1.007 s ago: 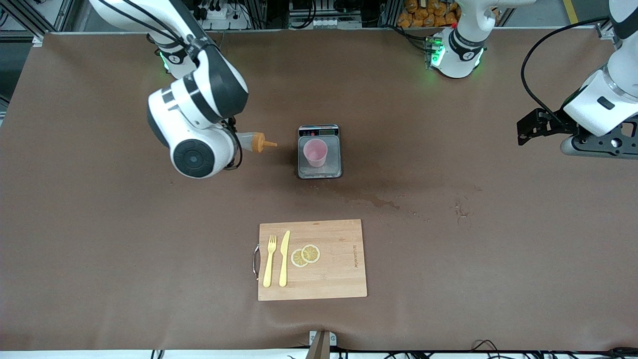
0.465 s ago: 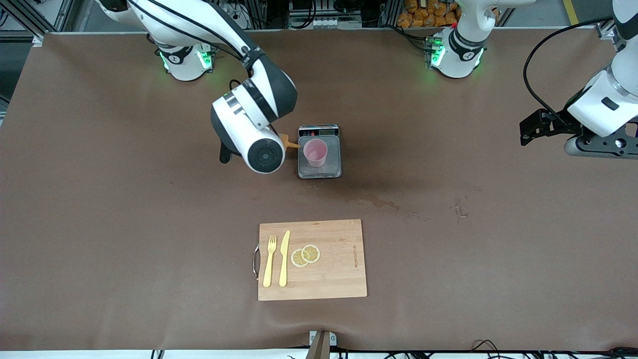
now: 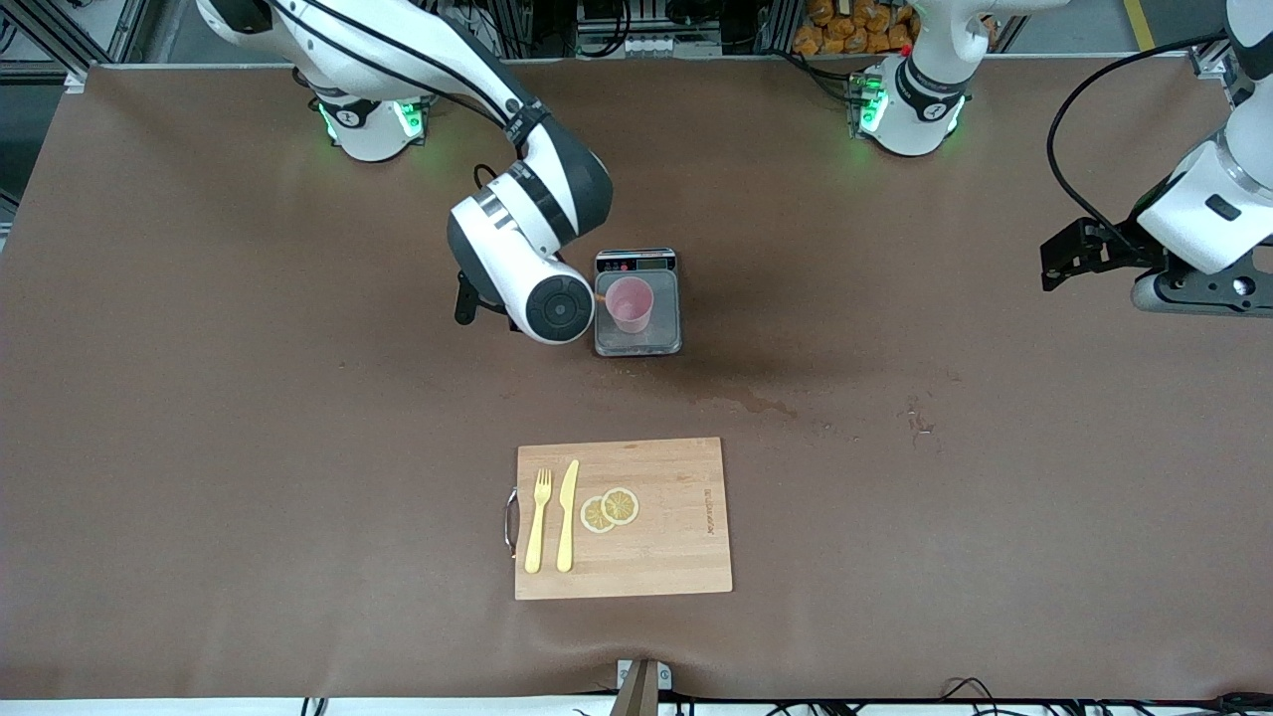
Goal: Add sauce to pink cup with both arms
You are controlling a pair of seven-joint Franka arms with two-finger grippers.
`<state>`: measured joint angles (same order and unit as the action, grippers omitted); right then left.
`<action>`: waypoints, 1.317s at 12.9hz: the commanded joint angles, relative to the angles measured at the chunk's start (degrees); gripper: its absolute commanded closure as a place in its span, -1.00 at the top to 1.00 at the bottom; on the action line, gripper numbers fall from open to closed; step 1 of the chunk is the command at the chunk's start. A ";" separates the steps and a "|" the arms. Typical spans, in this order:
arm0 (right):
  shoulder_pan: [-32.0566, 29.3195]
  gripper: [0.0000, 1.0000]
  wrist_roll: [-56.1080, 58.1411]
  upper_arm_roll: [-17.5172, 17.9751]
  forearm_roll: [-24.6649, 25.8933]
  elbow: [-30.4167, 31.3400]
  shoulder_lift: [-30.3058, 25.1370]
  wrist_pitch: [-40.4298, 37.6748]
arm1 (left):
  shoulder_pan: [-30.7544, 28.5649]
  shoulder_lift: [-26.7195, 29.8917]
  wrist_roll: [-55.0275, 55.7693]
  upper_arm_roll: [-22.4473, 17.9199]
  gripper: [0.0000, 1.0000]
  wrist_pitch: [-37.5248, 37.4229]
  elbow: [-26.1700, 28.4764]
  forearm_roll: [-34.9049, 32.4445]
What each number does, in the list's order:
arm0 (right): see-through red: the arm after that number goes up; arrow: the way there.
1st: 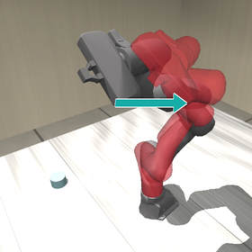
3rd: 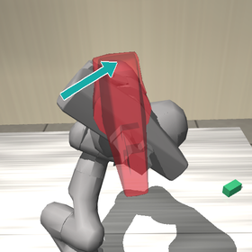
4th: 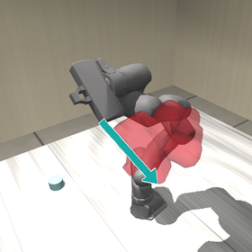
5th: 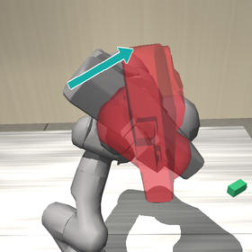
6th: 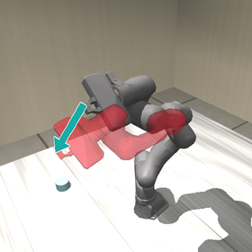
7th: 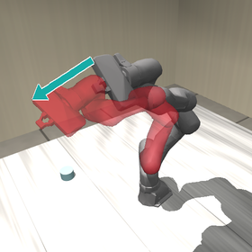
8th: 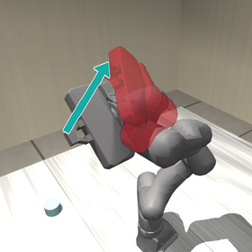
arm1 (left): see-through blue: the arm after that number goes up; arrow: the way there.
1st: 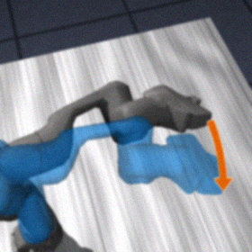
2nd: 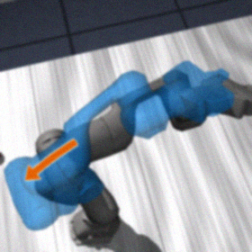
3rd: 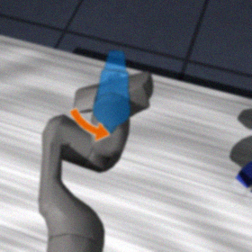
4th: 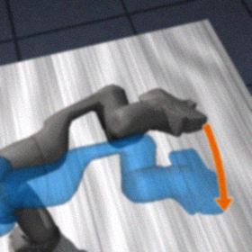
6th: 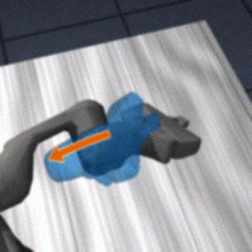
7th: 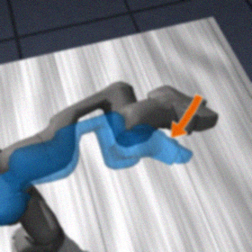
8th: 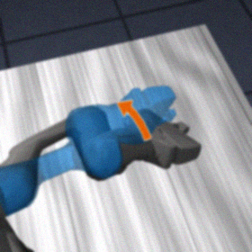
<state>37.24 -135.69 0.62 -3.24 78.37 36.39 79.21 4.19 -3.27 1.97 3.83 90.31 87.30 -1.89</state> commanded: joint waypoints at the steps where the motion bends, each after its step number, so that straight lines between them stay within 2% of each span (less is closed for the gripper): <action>1: 1.69 -0.23 -1.77 -0.53 2.10 -2.26 0.70 -1.51 | -0.32 1.07 -0.92 0.04 1.00 -0.84 0.32 0.05; 3: 3.45 -0.24 -1.86 -0.62 4.28 -2.26 1.75 -1.51 | -0.32 1.07 -0.92 0.04 1.00 -0.84 0.32 0.05; 5: 3.89 -0.45 -1.86 -0.62 5.00 -2.26 2.19 -1.69 | -0.32 1.16 -0.92 0.04 1.00 -1.19 0.32 0.05; 12: 3.19 -0.56 -1.08 -0.53 5.00 -2.26 1.84 -1.69 | -0.32 0.72 -0.83 0.04 1.00 -1.11 0.32 0.05; 17: -0.66 -0.59 6.12 -0.45 3.86 -1.82 -1.58 -3.44 | -0.32 0.63 -0.83 0.04 1.00 -1.11 0.32 0.05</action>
<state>38.83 -132.31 -0.35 0.84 76.49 37.51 77.87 4.19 -3.27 1.97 3.83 89.84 87.36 -1.89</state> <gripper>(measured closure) 0.643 0.000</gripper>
